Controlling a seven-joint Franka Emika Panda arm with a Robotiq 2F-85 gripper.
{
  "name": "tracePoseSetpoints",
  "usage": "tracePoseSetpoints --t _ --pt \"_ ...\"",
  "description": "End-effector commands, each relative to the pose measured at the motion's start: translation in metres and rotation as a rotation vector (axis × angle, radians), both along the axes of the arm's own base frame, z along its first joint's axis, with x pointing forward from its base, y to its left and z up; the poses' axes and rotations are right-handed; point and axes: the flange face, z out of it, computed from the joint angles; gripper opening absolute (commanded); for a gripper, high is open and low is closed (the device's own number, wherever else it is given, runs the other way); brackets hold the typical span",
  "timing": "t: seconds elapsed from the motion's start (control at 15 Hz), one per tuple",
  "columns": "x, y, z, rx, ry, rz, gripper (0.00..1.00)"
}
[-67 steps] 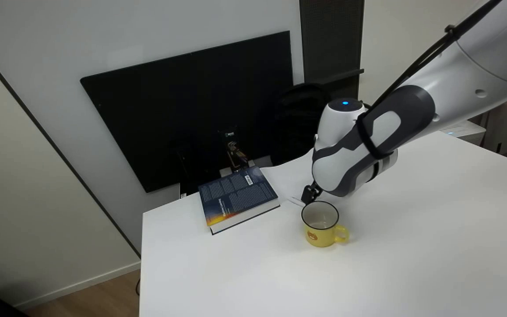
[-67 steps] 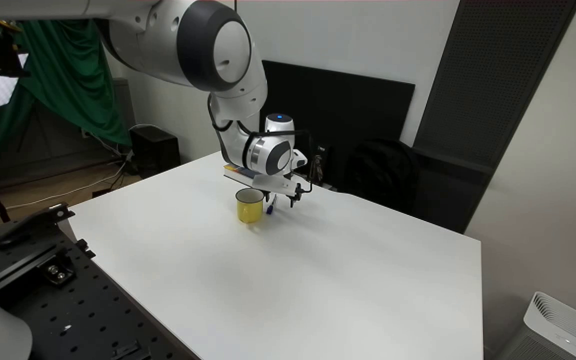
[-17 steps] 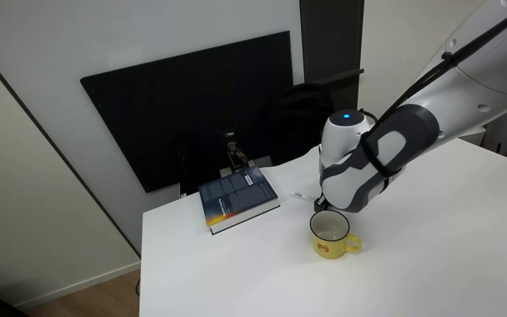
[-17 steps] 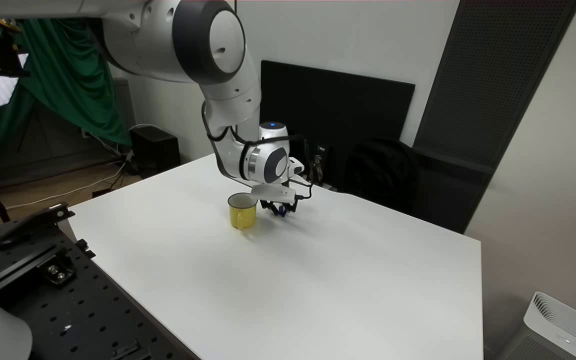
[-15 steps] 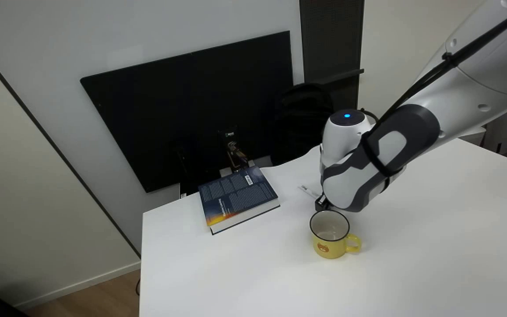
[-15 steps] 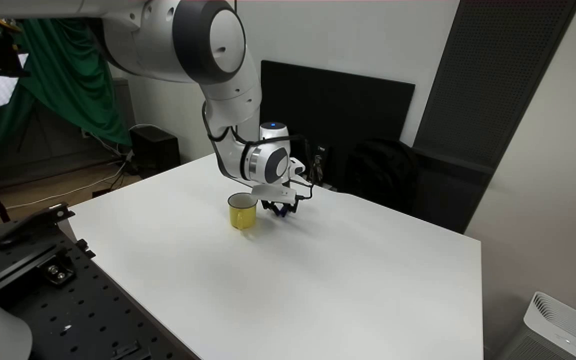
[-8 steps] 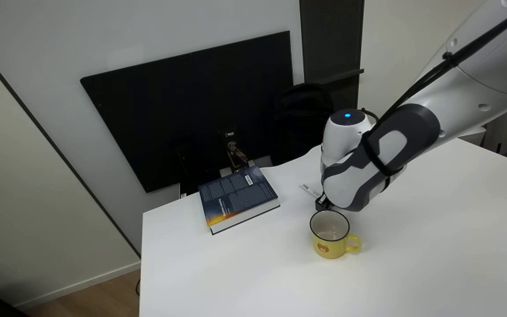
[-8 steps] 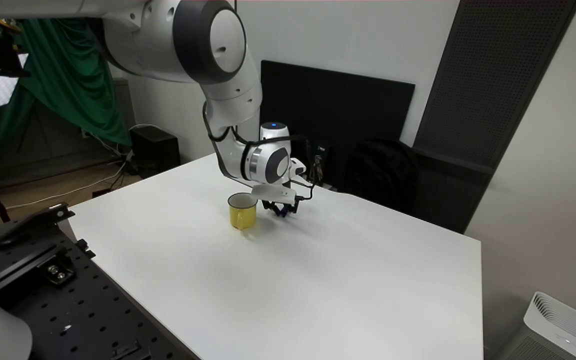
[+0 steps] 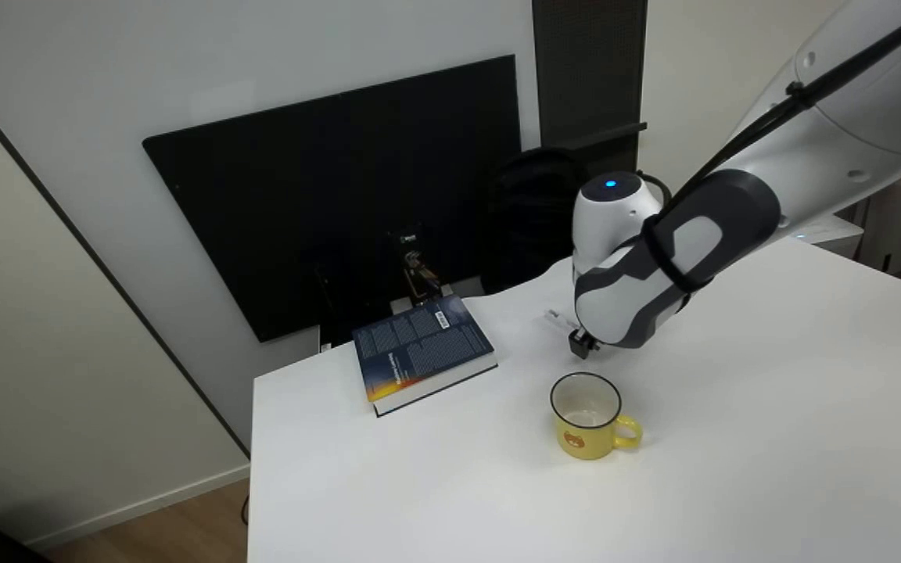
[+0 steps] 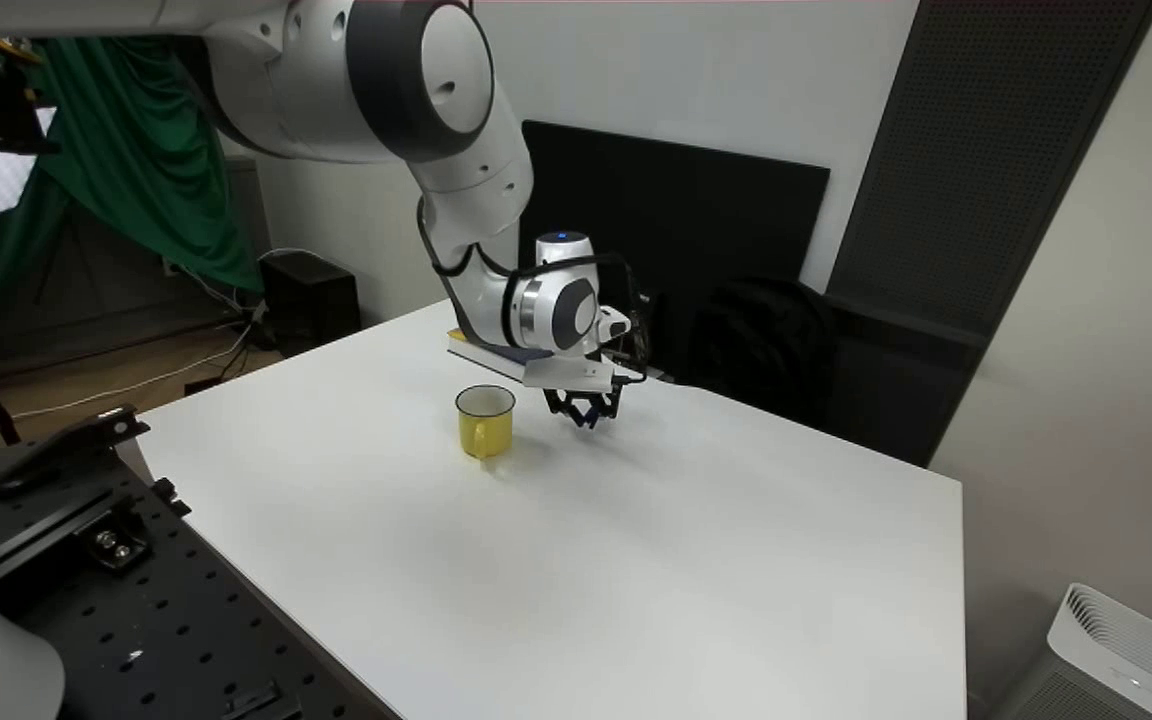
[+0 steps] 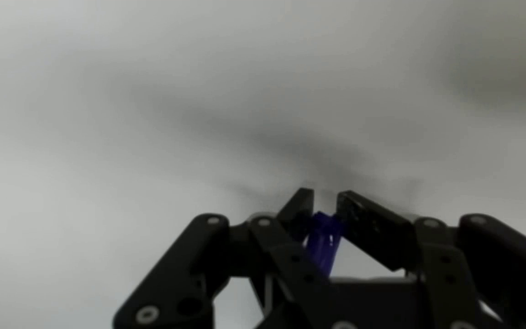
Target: Put the marker in the mug
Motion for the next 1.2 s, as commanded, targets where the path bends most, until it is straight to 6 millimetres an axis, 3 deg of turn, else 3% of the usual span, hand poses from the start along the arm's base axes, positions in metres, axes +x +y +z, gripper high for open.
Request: tracePoseSetpoints --t 0.0,0.33,0.73,1.13 --pt "0.015 0.005 0.013 -0.04 -0.017 -0.02 0.06" --pt "0.028 0.016 0.04 -0.053 0.01 -0.025 0.06" --pt "0.039 0.015 0.096 -0.027 0.145 -0.065 0.06" --pt "0.042 0.021 0.155 0.111 0.266 -0.12 0.06"
